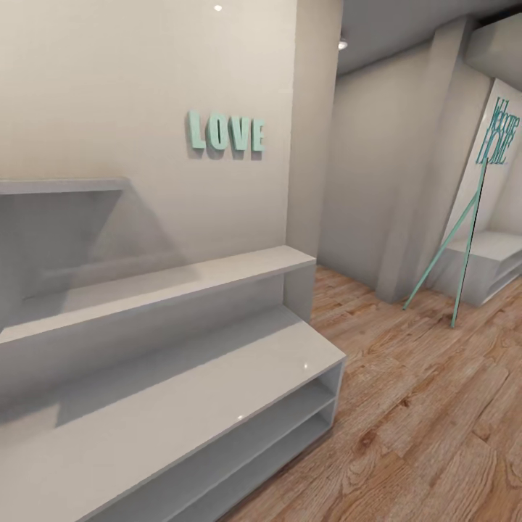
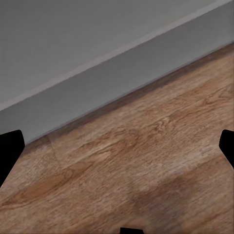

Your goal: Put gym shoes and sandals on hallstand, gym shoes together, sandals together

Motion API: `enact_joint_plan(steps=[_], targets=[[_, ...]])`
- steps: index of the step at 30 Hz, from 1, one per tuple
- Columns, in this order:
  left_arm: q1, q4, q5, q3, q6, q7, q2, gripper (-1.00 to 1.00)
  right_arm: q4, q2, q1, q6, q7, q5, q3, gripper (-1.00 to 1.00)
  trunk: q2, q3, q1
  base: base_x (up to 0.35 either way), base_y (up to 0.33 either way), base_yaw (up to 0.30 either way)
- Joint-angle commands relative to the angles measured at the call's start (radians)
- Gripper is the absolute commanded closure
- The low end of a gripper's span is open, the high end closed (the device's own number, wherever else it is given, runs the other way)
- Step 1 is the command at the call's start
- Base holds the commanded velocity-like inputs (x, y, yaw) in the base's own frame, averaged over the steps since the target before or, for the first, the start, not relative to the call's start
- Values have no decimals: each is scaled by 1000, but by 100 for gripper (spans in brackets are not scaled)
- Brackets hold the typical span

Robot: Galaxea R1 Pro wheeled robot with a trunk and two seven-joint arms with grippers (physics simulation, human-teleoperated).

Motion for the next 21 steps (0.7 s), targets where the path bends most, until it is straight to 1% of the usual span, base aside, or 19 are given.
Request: enact_joint_plan(steps=[1,15,21], targets=[[0,0,0,0,0,0,0,-100,0,0,0,0,0,0,0,-100,0,0,0,0,0,0],[0,1,0,2,0,4,-18,-100,0,0,0,0,0,0,0,-100,0,0,0,0,0,0],[0,1,0,2,0,5,-21,-100,0,0,0,0,0,0,0,-100,-42,-19,23,0,0,0]])
